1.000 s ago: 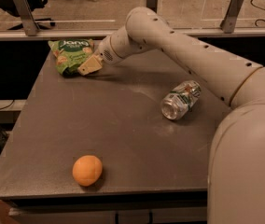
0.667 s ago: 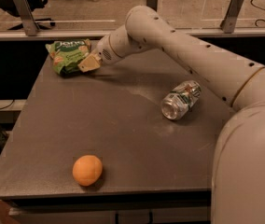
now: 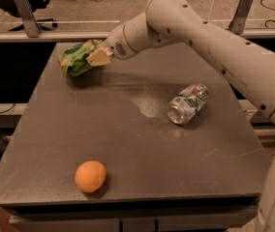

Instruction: Move green rice chip bag near orange

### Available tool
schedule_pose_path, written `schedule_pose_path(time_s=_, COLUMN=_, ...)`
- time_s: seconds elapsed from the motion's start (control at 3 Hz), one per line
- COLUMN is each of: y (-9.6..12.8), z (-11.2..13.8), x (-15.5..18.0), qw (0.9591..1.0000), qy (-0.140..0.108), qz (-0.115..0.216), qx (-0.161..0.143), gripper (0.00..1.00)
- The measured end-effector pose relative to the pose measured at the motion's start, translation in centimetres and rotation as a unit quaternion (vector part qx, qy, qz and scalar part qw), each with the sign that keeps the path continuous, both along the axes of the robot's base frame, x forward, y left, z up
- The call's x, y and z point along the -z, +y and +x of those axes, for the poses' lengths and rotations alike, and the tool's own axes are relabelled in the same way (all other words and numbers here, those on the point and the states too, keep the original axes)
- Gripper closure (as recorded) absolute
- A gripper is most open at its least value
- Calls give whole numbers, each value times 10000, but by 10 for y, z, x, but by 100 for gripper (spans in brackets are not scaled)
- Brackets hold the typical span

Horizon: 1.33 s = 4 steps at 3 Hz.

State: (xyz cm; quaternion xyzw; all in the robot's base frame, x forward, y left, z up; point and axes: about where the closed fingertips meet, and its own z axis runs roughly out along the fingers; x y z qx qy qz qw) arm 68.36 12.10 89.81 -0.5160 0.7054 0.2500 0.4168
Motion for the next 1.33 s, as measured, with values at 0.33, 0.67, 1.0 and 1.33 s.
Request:
schedule_pose_path(time_s=0.33, y=-15, z=-34, x=-6, qw=9995, qy=53, qz=-99, qx=-280, gripper=100)
schedule_pose_path(time_s=0.67, y=-37, z=-76, x=-5, qw=9977, qy=227, qz=-236, qx=-601, gripper=100)
schedule_pose_path(time_s=1.0, y=-58, z=-117, x=-3, qw=9939, qy=305, qz=-351, qx=-1001, gripper=100)
schedule_pose_path(time_s=1.33, y=-81, z=-152, x=1, qw=9885, qy=406, qz=-472, qx=-1380, gripper=82)
